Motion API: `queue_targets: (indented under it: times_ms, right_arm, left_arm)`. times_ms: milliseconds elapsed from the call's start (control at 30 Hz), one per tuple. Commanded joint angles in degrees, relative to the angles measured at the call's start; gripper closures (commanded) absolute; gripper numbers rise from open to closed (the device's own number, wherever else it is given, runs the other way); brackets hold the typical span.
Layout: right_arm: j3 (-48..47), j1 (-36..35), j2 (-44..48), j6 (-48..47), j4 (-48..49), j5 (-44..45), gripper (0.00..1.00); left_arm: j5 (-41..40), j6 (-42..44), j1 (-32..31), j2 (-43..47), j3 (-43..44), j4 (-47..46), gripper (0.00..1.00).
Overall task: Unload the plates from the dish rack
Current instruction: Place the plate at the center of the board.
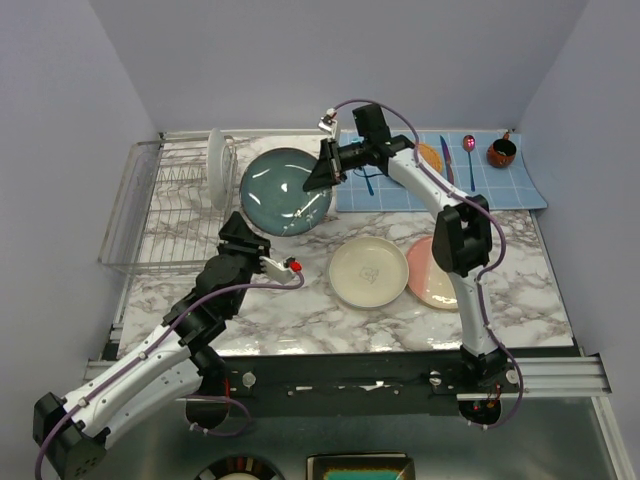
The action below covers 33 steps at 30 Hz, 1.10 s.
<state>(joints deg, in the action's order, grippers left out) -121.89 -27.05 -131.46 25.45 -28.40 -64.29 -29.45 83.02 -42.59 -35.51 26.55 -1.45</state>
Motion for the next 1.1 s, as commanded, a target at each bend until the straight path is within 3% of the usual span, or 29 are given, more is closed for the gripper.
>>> queue_targets:
  times_ms: [0,200,733,1067]
  right_arm:
    - [0.77,-0.55,3.05,0.65,3.88,-3.91,0.99]
    - [3.49,-0.55,2.7,-1.28,3.18,-3.3,0.99]
    - [10.61,-0.64,0.33,-7.7,0.63,-0.75,0.99]
    - [9.21,-2.22,-4.85,-10.07,-0.6,0.75,0.99]
  left_arm:
    - [-1.57,-0.41,0.4,0.88,-0.18,-1.98,0.48]
    - [-0.96,-3.74,1.8,0.96,3.24,-1.45,0.48]
    - [1.42,-3.22,4.27,-1.84,10.72,-3.82,0.29]
    - [2.56,-3.31,4.27,-6.06,13.97,-4.0,0.21]
